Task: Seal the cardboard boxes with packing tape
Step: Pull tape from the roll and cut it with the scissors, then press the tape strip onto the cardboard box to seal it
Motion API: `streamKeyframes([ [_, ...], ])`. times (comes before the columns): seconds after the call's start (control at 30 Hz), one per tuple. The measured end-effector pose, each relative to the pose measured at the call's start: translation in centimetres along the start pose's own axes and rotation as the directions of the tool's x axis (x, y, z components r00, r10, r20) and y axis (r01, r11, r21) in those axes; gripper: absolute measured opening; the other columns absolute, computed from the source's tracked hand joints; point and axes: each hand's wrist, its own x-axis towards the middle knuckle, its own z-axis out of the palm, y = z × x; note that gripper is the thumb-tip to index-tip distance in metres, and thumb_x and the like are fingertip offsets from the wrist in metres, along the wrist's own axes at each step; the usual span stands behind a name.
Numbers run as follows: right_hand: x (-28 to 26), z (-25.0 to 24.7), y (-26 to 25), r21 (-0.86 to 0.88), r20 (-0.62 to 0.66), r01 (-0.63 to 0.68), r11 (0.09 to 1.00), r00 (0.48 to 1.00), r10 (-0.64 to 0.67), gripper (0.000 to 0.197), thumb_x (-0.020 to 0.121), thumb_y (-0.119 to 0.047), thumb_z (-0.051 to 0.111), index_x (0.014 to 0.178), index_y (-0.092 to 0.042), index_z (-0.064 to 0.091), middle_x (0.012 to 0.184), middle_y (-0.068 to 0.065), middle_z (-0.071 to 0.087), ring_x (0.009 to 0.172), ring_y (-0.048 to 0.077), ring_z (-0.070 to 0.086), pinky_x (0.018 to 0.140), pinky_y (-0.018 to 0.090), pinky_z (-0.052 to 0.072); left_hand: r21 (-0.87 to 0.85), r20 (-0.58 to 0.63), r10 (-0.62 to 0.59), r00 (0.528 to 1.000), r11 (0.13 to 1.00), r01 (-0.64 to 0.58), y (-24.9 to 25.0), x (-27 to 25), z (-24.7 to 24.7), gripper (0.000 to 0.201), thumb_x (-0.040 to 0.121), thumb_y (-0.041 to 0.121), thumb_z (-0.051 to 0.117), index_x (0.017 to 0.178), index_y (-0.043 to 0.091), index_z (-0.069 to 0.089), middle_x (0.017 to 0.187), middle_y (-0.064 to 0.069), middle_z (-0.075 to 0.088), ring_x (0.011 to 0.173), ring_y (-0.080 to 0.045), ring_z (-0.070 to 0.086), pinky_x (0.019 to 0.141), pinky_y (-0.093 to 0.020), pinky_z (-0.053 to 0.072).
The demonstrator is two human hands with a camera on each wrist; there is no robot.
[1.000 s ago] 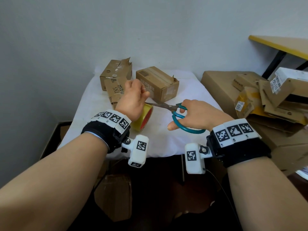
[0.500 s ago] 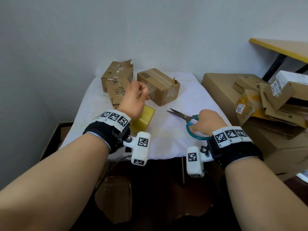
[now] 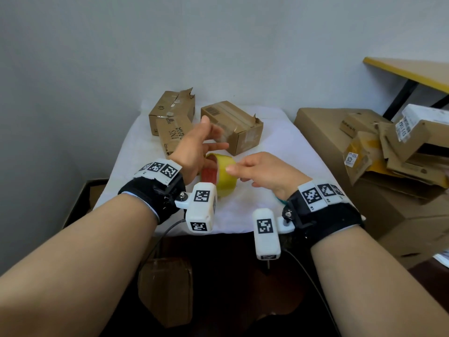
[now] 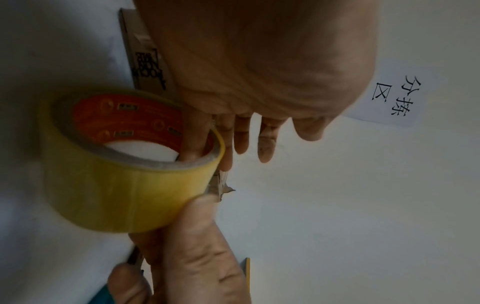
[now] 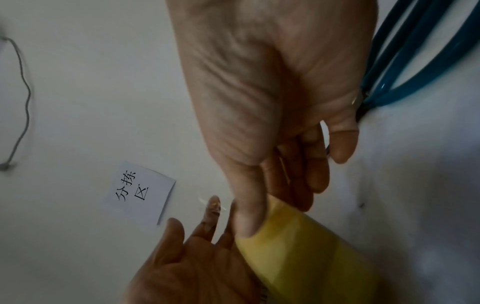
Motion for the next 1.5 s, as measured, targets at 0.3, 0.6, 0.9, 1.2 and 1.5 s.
streamKeyframes([
  [0.3,1.5,-1.7,0.7,-0.517,-0.282,0.041,0.855,0.935,-0.215,0.013,0.082,-0.017,0.073,0.083,-0.011,0.061,0.078,0.003,0.061,0.076,0.023,0.059,0.069,0.036,0.049,-0.169,0.142,-0.109,0.984,0.977,0.132,1.3,0.0,-2.6,0.064,0.097,0.069,0.025,0.095,0.016,0.060,0.109,-0.009,0.062,0.112,-0.027,0.061,0.085,-0.054,0.058],
  [0.6,2.3,-1.4,0.6,-0.571,-0.357,-0.043,0.820,0.912,-0.201,0.022,0.088,-0.038,0.070,0.080,-0.018,0.069,0.081,-0.002,0.067,0.087,0.025,0.064,0.077,0.035,0.054,-0.183,0.157,-0.152,0.976,0.967,0.180,1.8,-0.1,-4.6,0.075,0.095,0.074,0.015,0.111,0.015,0.058,0.108,-0.005,0.067,0.097,-0.021,0.067,0.063,-0.034,0.059],
  [0.9,0.7,1.2,-4.4,0.206,-0.306,0.294,0.933,0.925,-0.224,0.013,0.092,-0.030,0.074,0.092,-0.017,0.074,0.086,-0.010,0.070,0.063,-0.015,0.060,0.055,0.003,0.042,-0.010,0.187,-0.197,0.962,0.979,0.202,2.0,-0.8,-5.5,0.079,0.096,0.074,0.013,0.106,0.015,0.065,0.117,-0.008,0.059,0.091,-0.020,0.067,0.056,-0.027,0.056],
  [1.2,2.8,2.8,-5.3,0.205,-0.327,0.319,0.925,0.913,-0.242,0.011,0.091,-0.014,0.074,0.080,-0.018,0.071,0.073,-0.012,0.066,0.071,-0.001,0.059,0.074,0.022,0.044,0.084,0.129,-0.138,0.982,0.988,0.128,2.9,-1.3,-8.2,0.083,0.098,0.070,0.012,0.111,0.013,0.071,0.120,-0.005,0.066,0.070,-0.013,0.060,0.041,-0.020,0.038],
  [1.5,3.6,4.2,-6.2,0.363,-0.321,0.310,0.879,0.927,-0.194,0.017,0.095,-0.020,0.068,0.079,-0.026,0.066,0.084,-0.006,0.060,0.086,0.010,0.056,0.090,0.037,0.054,0.078,-0.323,0.067,0.944,0.996,-0.044,3.5,-0.2,-12.1,0.039,0.104,0.040,0.046,0.134,0.017,0.056,0.107,0.008,0.067,0.073,-0.008,0.055,0.055,-0.023,0.043],
])
